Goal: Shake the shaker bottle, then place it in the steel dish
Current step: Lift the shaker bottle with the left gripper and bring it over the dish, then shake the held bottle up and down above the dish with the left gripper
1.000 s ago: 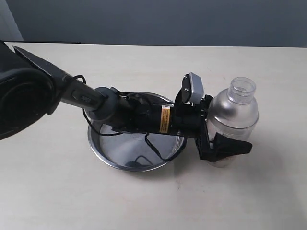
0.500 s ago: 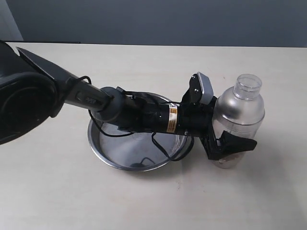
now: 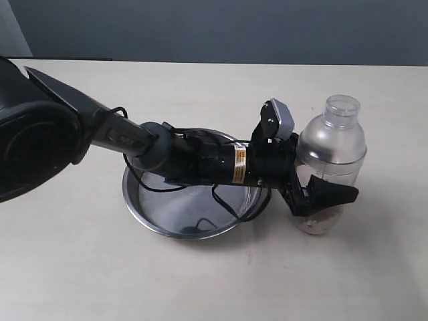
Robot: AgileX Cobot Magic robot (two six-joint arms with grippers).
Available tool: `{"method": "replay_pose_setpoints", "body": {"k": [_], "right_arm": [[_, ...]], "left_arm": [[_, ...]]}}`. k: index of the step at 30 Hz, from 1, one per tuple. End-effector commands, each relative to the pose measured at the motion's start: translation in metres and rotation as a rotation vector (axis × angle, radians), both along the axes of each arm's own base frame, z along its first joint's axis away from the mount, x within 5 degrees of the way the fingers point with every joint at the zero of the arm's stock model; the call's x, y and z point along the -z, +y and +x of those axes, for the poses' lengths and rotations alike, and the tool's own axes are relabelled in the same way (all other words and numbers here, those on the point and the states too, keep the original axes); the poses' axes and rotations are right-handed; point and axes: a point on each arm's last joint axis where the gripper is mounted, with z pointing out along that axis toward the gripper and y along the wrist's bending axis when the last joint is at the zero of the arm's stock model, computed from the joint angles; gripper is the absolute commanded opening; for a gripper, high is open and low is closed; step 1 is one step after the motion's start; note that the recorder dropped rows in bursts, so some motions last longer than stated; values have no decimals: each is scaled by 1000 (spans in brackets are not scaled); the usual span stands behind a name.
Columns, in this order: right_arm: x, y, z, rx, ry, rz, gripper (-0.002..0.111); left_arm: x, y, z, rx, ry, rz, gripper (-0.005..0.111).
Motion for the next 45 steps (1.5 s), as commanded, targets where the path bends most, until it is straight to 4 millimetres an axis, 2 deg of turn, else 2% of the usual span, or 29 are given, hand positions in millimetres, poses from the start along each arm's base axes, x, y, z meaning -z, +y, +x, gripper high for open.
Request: {"method": "replay_pose_setpoints", "body": {"k": [1, 4, 6, 8, 11, 13, 14, 15, 16, 17, 19, 20, 21, 22, 23, 25, 27, 28, 29, 30, 31, 34, 35, 36, 38, 40, 41, 44, 45], "right_arm": [[-1, 0, 0, 4, -16, -4, -1], [-1, 0, 0, 4, -16, -4, -1], [-1, 0, 0, 4, -16, -4, -1], [-1, 0, 0, 4, -16, -4, -1], [-1, 0, 0, 4, -16, -4, -1], [-1, 0, 0, 4, -16, -4, -1], [-1, 0, 0, 4, -16, -4, -1], [-1, 0, 0, 4, -16, -4, -1], [-1, 0, 0, 4, -16, -4, -1], [-1, 0, 0, 4, -16, -4, -1], [-1, 0, 0, 4, -16, -4, -1], [-1, 0, 0, 4, -16, -4, -1], [-1, 0, 0, 4, -16, -4, -1], [-1, 0, 0, 4, -16, -4, -1], [-1, 0, 0, 4, -16, -4, -1], [-1, 0, 0, 4, -16, -4, -1], [-1, 0, 0, 4, -16, -4, -1], [-1, 0, 0, 4, -16, -4, -1], [-1, 0, 0, 4, -16, -4, -1], [-1, 0, 0, 4, -16, -4, -1], [-1, 0, 0, 4, -16, -4, -1], [-1, 0, 0, 4, -16, -4, -1], [-1, 0, 0, 4, -16, -6, -1], [-1, 0, 0, 4, -16, -6, -1], [-1, 0, 0, 4, -16, -6, -1], [-1, 0, 0, 4, -16, -6, -1], [-1, 0, 0, 4, -16, -6, -1], [-1, 0, 0, 4, -16, -6, -1], [-1, 0, 0, 4, -16, -6, -1]], "left_arm": [[-20, -1, 1, -10, 20, -105, 1], [-61, -1, 4, -18, -54, -97, 1], [-107, 1, 7, -42, -176, -52, 1], [-170, 9, 10, -154, -329, 18, 1], [-253, 37, 9, -428, -466, 112, 1], [-285, 65, 7, -603, -452, 148, 1], [-286, 77, 6, -681, -356, 155, 1], [-274, 85, 7, -738, -272, 189, 1], [-255, 89, 8, -766, -201, 237, 1], [-216, 93, 7, -770, -109, 325, 1], [-168, 95, -2, -723, 1, 406, 1], [-166, 93, -11, -671, 2, 383, 1], [-178, 93, -17, -635, -31, 340, 1], [-202, 93, -24, -605, -91, 277, 1], [-242, 98, -33, -610, -200, 205, 1], [-274, 111, -43, -680, -268, 182, 1], [-246, 118, -44, -736, -152, 253, 1], [-204, 118, -42, -723, -85, 362, 1], [-174, 118, -40, -711, -30, 438, 0], [-163, 118, -39, -708, -12, 469, 1], [-168, 118, -40, -706, -27, 457, 1], [-245, 121, -61, -650, -199, 235, 0], [-252, 125, -66, -675, -176, 204, 0], [-241, 127, -66, -698, -121, 221, 0], [-178, 127, -64, -680, 1, 381, 0], [-146, 128, -63, -689, 109, 440, 0], [-156, 127, -66, -672, 109, 385, 0], [-235, 126, -85, -576, -133, 158, 0], [-244, 130, -87, -608, -158, 160, 0]]}}
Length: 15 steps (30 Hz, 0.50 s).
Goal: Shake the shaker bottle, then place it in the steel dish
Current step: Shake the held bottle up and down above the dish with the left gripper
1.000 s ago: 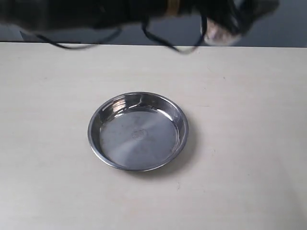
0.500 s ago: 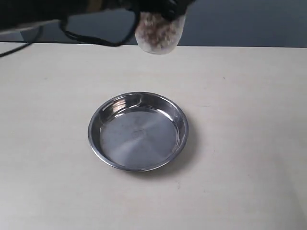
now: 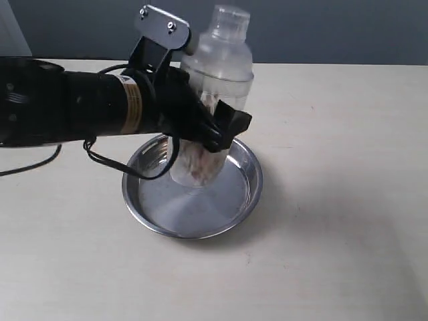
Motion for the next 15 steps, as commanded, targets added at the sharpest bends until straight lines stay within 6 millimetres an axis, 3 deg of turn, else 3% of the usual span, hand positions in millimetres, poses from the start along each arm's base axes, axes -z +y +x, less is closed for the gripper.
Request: {"method": "replay_pose_setpoints", "body": {"k": [1, 2, 3, 5, 6, 7, 9, 10, 11, 14, 15], "right_arm": [[-1, 0, 0, 4, -17, -6, -1], [-1, 0, 0, 4, -17, -6, -1], [-1, 0, 0, 4, -17, -6, -1], [-1, 0, 0, 4, -17, -6, -1], [-1, 0, 0, 4, -17, -6, -1], [-1, 0, 0, 4, -17, -4, -1], [-1, 0, 0, 4, -17, -4, -1], [-1, 0, 0, 4, -17, -4, -1], [-1, 0, 0, 4, -17, -4, -1], [-1, 0, 0, 4, -17, -4, -1], [-1, 0, 0, 4, -17, -4, -1]], "left_arm": [[-80, 6, -20, 60, -238, -148, 0], [-55, 6, -19, 25, -147, -110, 0], [-17, 7, -18, 7, -42, -35, 0], [22, 6, -16, 1, 75, 13, 0], [9, 4, -17, 10, 57, -47, 0], [-20, 2, -19, 42, -18, -120, 0], [-94, 7, -35, 124, -286, -194, 0], [-105, 12, -36, 83, -310, -185, 0], [-96, 13, -35, 38, -256, -177, 0], [-5, 10, -27, -17, 16, -21, 0], [3, 9, -25, -26, 56, -33, 0]]}}
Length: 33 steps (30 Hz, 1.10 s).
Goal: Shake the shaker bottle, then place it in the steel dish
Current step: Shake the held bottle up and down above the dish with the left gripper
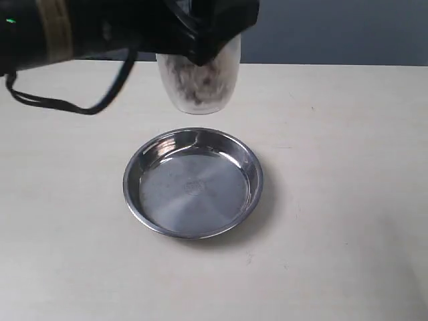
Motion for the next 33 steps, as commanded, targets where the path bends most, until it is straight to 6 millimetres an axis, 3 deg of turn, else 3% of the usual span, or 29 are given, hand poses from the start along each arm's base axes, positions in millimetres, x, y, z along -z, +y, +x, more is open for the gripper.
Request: {"method": "replay_pose_setpoints", "body": {"k": [1, 4, 5, 6, 9, 10, 11, 14, 15, 17, 19, 20, 21, 22, 24, 25, 26, 28, 30, 31, 32, 33], "right_arm": [[-1, 0, 0, 4, -15, -4, -1], [-1, 0, 0, 4, -15, -4, -1], [-1, 0, 0, 4, -15, -4, -1], [-1, 0, 0, 4, -15, -4, -1], [-1, 0, 0, 4, -15, -4, -1], [-1, 0, 0, 4, -15, -4, -1], [-1, 0, 0, 4, -15, -4, -1], [-1, 0, 0, 4, -15, -4, -1], [-1, 0, 0, 4, -15, -4, -1], [-1, 0, 0, 4, -15, -4, -1], [-1, 0, 0, 4, -15, -4, -1], [-1, 0, 0, 4, -15, -4, -1], [-1, 0, 0, 4, -15, -4, -1], [-1, 0, 0, 4, -15, -4, -1], [-1, 0, 0, 4, -17, -4, -1], [-1, 0, 0, 4, -17, -4, -1], [-1, 0, 0, 4, -16, -4, -1], [-1, 0, 0, 4, -16, -4, -1], [-1, 0, 0, 4, -16, -4, -1], [-1, 0, 0, 4, -16, -4, -1], [-1, 0, 0, 4, -16, -4, -1], [-1, 0, 0, 4, -16, -4, -1]], "left_arm": [[70, -6, 7, -41, 242, 79, 0], [-32, -3, -10, 59, -90, -66, 0], [-43, 2, -11, 11, -114, -56, 0], [-31, 4, -9, -42, -50, -41, 0], [53, 0, 1, -90, 180, 134, 0], [66, -3, 2, -76, 220, 141, 0], [61, -5, 1, -62, 217, 108, 0], [-19, -6, -18, 81, -68, -22, 0], [-26, -2, -18, 49, -86, -17, 0], [10, 1, -12, -24, 54, 30, 0], [85, 0, -4, -54, 258, 181, 0], [99, 0, -3, -63, 299, 215, 0], [95, -2, -2, -59, 295, 193, 0], [77, -4, -4, -29, 245, 140, 0], [10, -5, -14, 55, 13, 38, 0], [-12, -2, -15, 44, -74, 35, 0], [-18, 1, -15, 7, -78, 32, 0], [18, 3, -10, -47, 66, 58, 0], [79, -1, -5, -49, 235, 167, 0], [88, -2, -3, -48, 264, 184, 0], [84, -3, -4, -43, 264, 152, 0], [55, -5, -9, 8, 181, 74, 0]]}}
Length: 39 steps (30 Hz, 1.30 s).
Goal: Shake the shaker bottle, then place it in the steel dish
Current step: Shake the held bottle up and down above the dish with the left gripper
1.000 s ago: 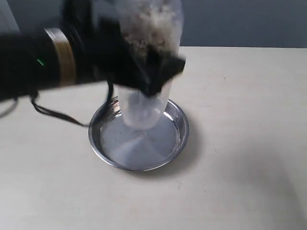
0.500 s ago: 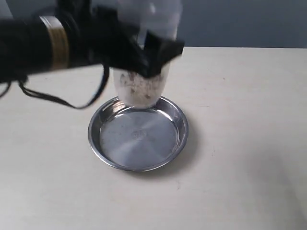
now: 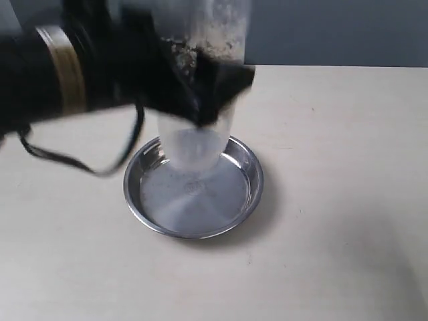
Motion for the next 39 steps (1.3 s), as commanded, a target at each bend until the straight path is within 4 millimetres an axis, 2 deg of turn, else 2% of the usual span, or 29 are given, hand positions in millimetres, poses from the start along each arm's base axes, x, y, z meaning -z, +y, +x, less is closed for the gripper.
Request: {"method": "replay_pose_setpoints", "body": {"k": [1, 2, 3, 4, 8, 9, 10, 13, 14, 15, 16, 18, 19, 20, 21, 24, 25, 26, 27, 29, 30, 31, 33, 34, 35, 36, 37, 38, 39], "right_arm": [[-1, 0, 0, 4, -14, -3, -1], [-1, 0, 0, 4, -14, -3, -1], [-1, 0, 0, 4, -14, -3, -1], [-1, 0, 0, 4, -14, -3, -1], [-1, 0, 0, 4, -14, -3, -1], [-1, 0, 0, 4, -14, -3, -1], [-1, 0, 0, 4, -14, -3, -1], [-1, 0, 0, 4, -14, -3, -1], [-1, 0, 0, 4, -14, -3, -1], [-1, 0, 0, 4, -14, -3, -1], [-1, 0, 0, 4, -14, -3, -1], [-1, 0, 0, 4, -14, -3, -1], [-1, 0, 0, 4, -14, -3, -1], [-1, 0, 0, 4, -14, -3, -1], [-1, 0, 0, 4, -14, -3, -1], [-1, 0, 0, 4, -13, -5, -1], [-1, 0, 0, 4, -13, -5, -1], [-1, 0, 0, 4, -13, -5, -1], [-1, 0, 0, 4, -13, -5, -1], [-1, 0, 0, 4, -13, -5, -1], [-1, 0, 0, 4, -13, -5, -1], [-1, 0, 0, 4, -13, -5, -1], [-1, 0, 0, 4, -13, -5, -1], [-1, 0, 0, 4, -13, -5, -1], [-1, 0, 0, 4, -13, -5, -1], [-1, 0, 0, 4, -13, -5, -1], [-1, 0, 0, 4, -13, -5, -1], [-1, 0, 0, 4, -13, -5, -1], [-1, 0, 0, 4, -13, -5, -1]], "left_arm": [[-15, -3, -5, 52, -41, -57, 0], [-44, -1, -10, 75, -156, -76, 0], [-59, 3, -11, 53, -215, -67, 0], [-55, 5, -9, 16, -185, -62, 0], [54, 2, 2, -33, 145, 123, 0], [56, 1, 3, -25, 148, 123, 0], [42, -1, 3, -10, 105, 96, 0], [-55, -1, -10, 74, -207, -78, 0], [-69, 2, -11, 61, -248, -92, 0], [-65, 4, -11, 37, -225, -83, 0], [-44, 4, -6, 2, -152, -48, 0], [25, 2, 3, -36, 54, 79, 0], [45, 1, 5, -41, 115, 111, 0], [45, 0, 5, -36, 123, 98, 0], [27, -2, 3, -5, 67, 43, 0], [-73, 0, -15, 108, -302, -94, 0], [-88, 7, -17, 63, -339, -96, 0], [-84, 10, -14, 12, -298, -95, 0], [-62, 11, -10, -30, -213, -64, 0], [0, 8, 2, -42, -61, 93, 0], [21, 7, 6, -46, -4, 139, 0], [20, 7, 7, -48, -1, 130, 0], [-58, 7, -12, 50, -244, -88, 0], [-79, 10, -18, 51, -303, -127, 0], [-66, 9, -15, 31, -250, -101, 0], [4, 5, -4, -1, -33, 23, 0], [36, 4, 1, -14, 68, 67, 0], [39, 2, 3, -17, 107, 4, 0], [-5, -2, -3, 62, -41, -114, 0]]}}
